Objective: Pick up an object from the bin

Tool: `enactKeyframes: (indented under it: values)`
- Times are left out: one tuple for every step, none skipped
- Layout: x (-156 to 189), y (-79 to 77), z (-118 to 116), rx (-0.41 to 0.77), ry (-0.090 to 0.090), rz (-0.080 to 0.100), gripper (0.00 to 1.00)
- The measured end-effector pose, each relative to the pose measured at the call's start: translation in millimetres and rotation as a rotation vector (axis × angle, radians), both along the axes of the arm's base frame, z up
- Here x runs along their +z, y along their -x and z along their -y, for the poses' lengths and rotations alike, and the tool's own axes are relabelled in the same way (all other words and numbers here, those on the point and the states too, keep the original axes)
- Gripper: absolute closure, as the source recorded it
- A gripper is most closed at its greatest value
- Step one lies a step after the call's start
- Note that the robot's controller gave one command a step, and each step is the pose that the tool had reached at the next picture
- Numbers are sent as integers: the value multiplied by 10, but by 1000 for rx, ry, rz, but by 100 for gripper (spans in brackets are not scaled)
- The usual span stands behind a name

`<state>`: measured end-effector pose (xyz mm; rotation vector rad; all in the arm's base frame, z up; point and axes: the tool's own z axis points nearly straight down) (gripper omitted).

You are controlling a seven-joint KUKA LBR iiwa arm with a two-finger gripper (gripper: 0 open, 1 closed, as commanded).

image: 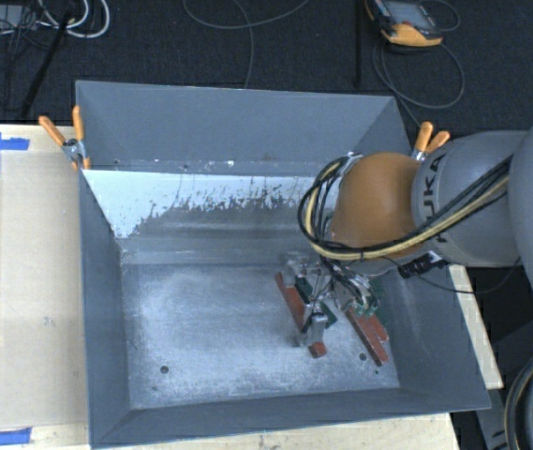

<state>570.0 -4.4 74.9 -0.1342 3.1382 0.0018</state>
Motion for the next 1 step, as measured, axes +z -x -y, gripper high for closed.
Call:
enactKeyframes:
  values:
    - [-45,69,419,-320,1,0,0]
